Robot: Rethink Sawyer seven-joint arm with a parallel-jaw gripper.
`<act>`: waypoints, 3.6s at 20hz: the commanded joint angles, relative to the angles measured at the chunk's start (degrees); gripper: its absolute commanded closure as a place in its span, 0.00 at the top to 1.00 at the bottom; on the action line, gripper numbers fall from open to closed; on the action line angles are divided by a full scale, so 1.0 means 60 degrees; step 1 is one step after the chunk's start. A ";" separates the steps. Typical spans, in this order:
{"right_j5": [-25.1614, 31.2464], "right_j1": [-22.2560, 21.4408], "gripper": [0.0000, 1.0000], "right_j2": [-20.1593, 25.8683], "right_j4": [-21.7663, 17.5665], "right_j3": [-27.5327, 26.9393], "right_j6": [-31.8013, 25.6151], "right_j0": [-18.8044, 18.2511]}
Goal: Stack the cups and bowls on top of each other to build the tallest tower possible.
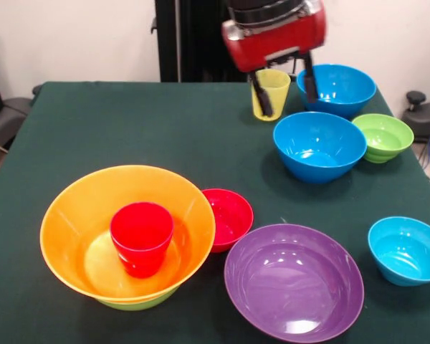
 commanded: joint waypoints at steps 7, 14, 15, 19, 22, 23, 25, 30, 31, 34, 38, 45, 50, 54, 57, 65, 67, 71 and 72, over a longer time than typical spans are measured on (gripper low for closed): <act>0.0920 0.1162 1.00 0.0504 -0.2111 0.0395 -0.3751 0.0242; 0.0791 0.0899 1.00 0.0329 -0.2993 0.0352 -0.3572 0.0319; 0.0842 0.0844 1.00 0.0298 -0.3102 0.0312 -0.3563 0.0352; 0.1161 0.0477 1.00 0.0240 -0.3433 0.0203 -0.3592 0.0394; 0.1627 0.0163 1.00 0.0330 -0.3382 0.0115 -0.3690 0.0341; 0.1764 0.0106 1.00 0.0342 -0.3372 0.0074 -0.3686 0.0351; 0.1712 0.0312 1.00 0.0376 -0.3385 0.0045 -0.3647 0.0311; 0.1141 0.1196 1.00 0.0123 -0.4105 -0.0089 -0.3723 0.0384; 0.1055 0.1293 1.00 0.0104 -0.4193 -0.0097 -0.3723 0.0384; 0.1117 0.1669 1.00 0.0194 -0.4246 -0.0226 -0.3974 0.0291; 0.1242 0.2470 1.00 0.0161 -0.4575 -0.0814 -0.4454 0.0311; 0.1864 0.3210 1.00 0.0320 -0.4337 -0.1217 -0.5126 0.0107; 0.2300 0.3446 1.00 0.0341 -0.3996 -0.1414 -0.5291 0.0065; 0.2374 0.3485 1.00 0.0394 -0.3887 -0.1337 -0.5302 -0.0004; 0.2618 0.3341 1.00 0.0456 -0.3743 -0.1184 -0.5237 -0.0036; 0.3174 0.2819 1.00 0.0725 -0.3333 -0.0819 -0.5081 -0.0142; 0.3135 0.2830 1.00 0.0744 -0.3331 -0.0767 -0.5060 -0.0157; 0.2760 0.3129 1.00 0.0655 -0.3620 -0.0651 -0.5199 -0.0189; 0.2717 0.3233 1.00 0.0627 -0.3676 -0.0649 -0.5271 -0.0207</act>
